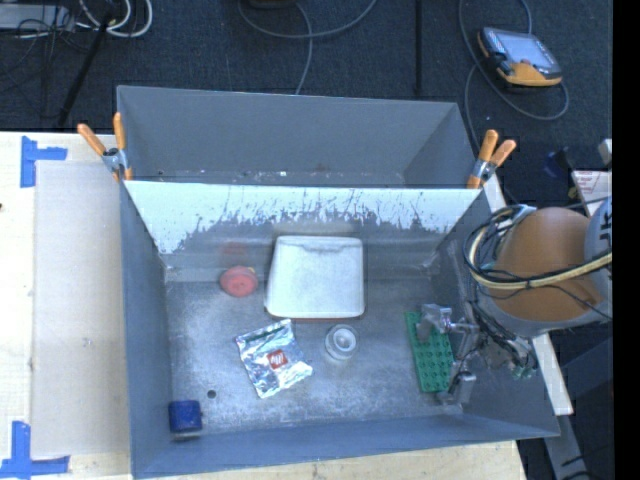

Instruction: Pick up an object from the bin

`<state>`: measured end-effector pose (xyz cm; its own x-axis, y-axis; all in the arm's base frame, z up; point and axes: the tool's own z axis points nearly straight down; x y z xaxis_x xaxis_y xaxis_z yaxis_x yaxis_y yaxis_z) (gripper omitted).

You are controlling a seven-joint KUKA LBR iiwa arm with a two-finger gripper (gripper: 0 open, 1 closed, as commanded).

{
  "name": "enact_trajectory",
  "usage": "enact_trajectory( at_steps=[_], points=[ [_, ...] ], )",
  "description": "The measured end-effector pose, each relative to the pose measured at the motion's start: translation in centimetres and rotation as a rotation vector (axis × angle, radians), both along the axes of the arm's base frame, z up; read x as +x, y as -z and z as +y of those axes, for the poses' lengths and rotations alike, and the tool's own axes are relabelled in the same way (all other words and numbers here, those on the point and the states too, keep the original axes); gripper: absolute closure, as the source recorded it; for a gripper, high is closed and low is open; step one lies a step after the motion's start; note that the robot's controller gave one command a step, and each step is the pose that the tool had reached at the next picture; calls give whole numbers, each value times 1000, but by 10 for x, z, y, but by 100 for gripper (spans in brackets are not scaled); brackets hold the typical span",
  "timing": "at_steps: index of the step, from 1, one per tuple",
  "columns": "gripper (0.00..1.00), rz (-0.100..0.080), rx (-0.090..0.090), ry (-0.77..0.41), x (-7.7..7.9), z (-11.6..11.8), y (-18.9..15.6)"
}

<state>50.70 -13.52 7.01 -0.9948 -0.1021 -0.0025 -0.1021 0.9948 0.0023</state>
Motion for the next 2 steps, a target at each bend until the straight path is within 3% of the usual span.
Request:
enact_trajectory(
  at_steps=[1, 2],
  points=[
    [100, 0, 1, -2, 1, 0, 0],
    [100, -5, -5, -191, -6, -4, -153]
  ],
)
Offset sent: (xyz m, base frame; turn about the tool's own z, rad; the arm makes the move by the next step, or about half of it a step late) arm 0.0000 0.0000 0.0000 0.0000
